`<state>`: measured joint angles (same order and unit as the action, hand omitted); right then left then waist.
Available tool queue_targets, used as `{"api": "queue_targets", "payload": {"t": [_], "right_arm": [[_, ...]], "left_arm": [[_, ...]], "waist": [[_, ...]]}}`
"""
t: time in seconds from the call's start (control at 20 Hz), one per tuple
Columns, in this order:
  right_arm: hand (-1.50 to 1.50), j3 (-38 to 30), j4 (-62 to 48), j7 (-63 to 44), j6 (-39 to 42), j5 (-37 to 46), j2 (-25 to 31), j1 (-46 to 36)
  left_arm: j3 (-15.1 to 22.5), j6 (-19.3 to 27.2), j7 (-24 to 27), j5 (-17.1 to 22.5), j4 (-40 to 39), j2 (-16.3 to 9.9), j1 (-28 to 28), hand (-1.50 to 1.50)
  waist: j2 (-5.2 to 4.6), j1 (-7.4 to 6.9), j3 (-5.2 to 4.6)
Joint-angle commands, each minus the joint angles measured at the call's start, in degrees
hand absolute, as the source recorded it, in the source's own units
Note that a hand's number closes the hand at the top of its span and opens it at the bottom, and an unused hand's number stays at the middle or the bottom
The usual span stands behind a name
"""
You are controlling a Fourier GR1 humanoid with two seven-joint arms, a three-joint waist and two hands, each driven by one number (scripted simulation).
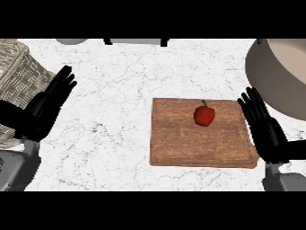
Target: Pick the bell pepper from the cutting board and place it in the pot
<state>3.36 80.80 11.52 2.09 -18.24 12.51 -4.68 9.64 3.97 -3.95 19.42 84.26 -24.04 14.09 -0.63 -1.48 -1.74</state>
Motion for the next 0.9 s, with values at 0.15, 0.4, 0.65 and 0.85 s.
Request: {"api": "queue_targets", "payload": {"t": [0.15, 0.4, 0.65, 0.85], "right_arm": [[1.5, -5.5, 12.64, 13.76, -13.06, 14.73, 6.73, 0.51], [-1.5, -18.21, 8.57, 11.62, -36.17, 25.27, 6.63, 6.76], [-1.5, -3.92, 20.55, 22.79, -49.4, 39.7, -7.8, 13.63], [-1.5, 8.39, 26.44, 21.75, -56.31, 49.87, -12.2, 22.07]], "left_arm": [[-2.56, 6.89, 4.92, -2.65, 0.93, 2.5, -4.97, 0.0], [-3.9, 10.11, 7.39, -2.93, 1.17, 4.48, -7.5, 0.0], [-0.37, 12.19, 11.06, -5.79, 3.54, 8.24, -10.72, 0.0], [4.19, 15.5, 11.62, -8.88, 6.81, 12.39, -13.46, 0.0]], "waist": [[2.37, 3.45, 1.38], [1.85, 6.8, 1.31], [1.23, 2.79, 1.59], [1.12, 2.12, 1.59]]}}
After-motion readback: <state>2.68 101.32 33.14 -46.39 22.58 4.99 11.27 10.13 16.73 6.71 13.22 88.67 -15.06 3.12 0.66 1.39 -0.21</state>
